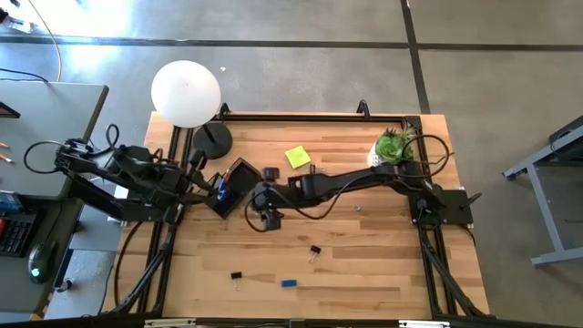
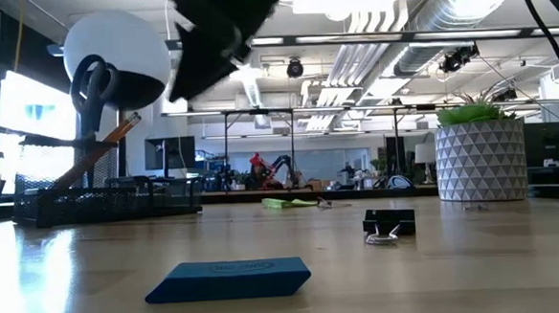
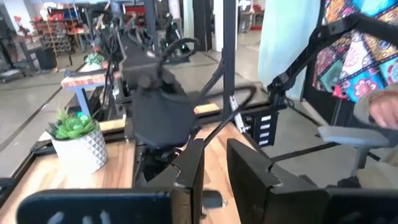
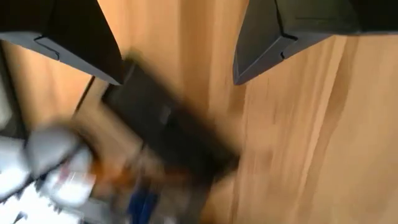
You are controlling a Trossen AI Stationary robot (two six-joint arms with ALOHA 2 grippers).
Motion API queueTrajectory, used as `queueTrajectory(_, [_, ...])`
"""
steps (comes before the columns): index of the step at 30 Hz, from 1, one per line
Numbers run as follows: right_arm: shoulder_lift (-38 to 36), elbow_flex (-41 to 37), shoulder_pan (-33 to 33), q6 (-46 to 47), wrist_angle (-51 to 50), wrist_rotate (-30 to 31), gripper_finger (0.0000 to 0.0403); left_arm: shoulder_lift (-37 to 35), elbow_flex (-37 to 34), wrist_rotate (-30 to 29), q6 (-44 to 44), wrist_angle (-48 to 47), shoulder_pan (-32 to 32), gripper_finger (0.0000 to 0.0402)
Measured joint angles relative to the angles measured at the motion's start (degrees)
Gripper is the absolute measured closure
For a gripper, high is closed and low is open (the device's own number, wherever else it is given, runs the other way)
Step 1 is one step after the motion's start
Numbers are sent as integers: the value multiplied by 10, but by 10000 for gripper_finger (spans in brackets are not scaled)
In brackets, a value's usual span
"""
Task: Pick and place office supplies into organizer
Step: Put the left black binder clip into the black mesh desk organizer
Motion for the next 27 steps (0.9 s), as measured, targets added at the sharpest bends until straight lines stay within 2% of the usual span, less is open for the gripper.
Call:
queueTrajectory(3, [0, -24, 7, 51, -64, 13, 107, 9, 0, 0, 0, 5, 0, 341])
queueTrajectory(8, [-18, -90, 35, 101, -66, 18, 107, 11, 0, 0, -4, 8, 0, 341])
queueTrajectory(14, [-107, -183, 78, 185, -64, 45, 107, 11, 0, 2, -4, 8, 0, 341])
queueTrajectory(20, [-209, -305, 121, 293, -56, -17, 107, 12, 0, 2, -4, 8, 0, 341])
queueTrajectory(23, [-224, -367, 140, 279, -14, -17, 107, 11, 0, 2, -4, 9, 0, 341])
queueTrajectory(27, [-218, -434, 155, 204, 75, -30, 107, 12, 0, 2, -4, 14, 0, 341])
